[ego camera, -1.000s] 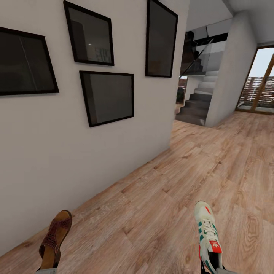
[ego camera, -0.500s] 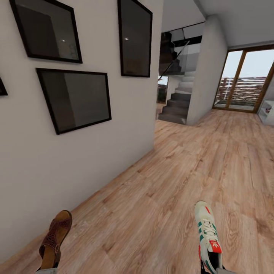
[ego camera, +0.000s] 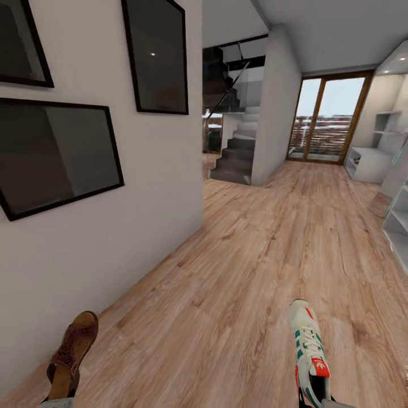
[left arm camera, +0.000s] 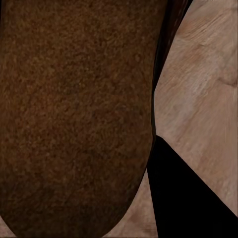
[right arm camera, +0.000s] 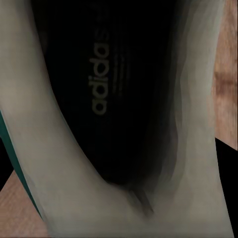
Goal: Pick up the two gym shoes and the two sandals from the corridor floor and place them onto the hallstand (shoe rack) in the corridor, making sure they are on the rack and not on the floor. Arrange them so the two gym shoes are next to each other and the two sandals are next to each other.
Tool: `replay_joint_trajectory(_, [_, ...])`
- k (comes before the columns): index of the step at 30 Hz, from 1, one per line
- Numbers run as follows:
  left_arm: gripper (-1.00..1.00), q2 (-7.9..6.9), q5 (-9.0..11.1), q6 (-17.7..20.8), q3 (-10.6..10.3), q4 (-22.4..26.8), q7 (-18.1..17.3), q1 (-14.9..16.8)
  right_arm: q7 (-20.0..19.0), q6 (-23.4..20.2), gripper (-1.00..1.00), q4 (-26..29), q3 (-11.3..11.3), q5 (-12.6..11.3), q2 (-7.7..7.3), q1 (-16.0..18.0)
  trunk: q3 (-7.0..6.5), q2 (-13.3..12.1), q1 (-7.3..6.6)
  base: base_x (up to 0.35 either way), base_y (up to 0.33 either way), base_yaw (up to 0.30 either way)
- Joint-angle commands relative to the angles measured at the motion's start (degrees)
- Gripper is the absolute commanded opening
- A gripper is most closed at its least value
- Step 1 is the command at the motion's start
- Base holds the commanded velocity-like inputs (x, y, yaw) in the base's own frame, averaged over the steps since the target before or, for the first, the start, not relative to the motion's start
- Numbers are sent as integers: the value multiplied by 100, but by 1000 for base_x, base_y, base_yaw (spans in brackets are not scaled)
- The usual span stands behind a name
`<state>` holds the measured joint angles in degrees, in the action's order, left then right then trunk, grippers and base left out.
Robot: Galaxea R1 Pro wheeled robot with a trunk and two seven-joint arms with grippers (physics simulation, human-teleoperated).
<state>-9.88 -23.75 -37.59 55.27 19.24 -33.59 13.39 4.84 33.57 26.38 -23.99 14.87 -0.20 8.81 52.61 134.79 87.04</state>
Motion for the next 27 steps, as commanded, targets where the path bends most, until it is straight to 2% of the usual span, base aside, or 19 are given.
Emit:
replay_joint_trajectory(1, [-100,-77,-52,-31,41,4,-32,5,34,18,-100,-9,-18,60,2,7,5,2,2,307,-128,-268])
replay_joint_trajectory(2, [-100,-294,12,-17,44,8,-25,5,35,18,-100,-10,-18,60,2,7,5,2,2,314,-123,-268])
replay_joint_trajectory(3, [-100,-344,51,-15,45,9,-28,5,35,18,-100,-10,-18,60,2,7,5,2,2,315,-123,-268])
replay_joint_trajectory(9, [-100,-411,174,-30,37,2,-52,5,35,18,-100,-10,-13,66,2,7,5,2,2,316,-121,-268])
replay_joint_trajectory(21, [-100,-356,183,-36,14,-57,-38,5,35,18,-100,-8,-9,69,16,7,5,2,2,316,-117,-268])
replay_joint_trajectory(23, [-100,-302,171,-37,8,-66,-40,3,32,18,-100,-9,-9,69,18,7,5,2,2,316,-107,-268])
replay_joint_trajectory(24, [-100,-155,145,-38,-5,-65,-46,3,28,18,-100,-10,-9,69,19,7,5,2,2,316,-105,-268])
replay_joint_trajectory(27, [-100,-42,122,-38,-14,-68,-50,5,20,18,-100,-5,-4,69,20,7,6,2,2,317,-103,-268])
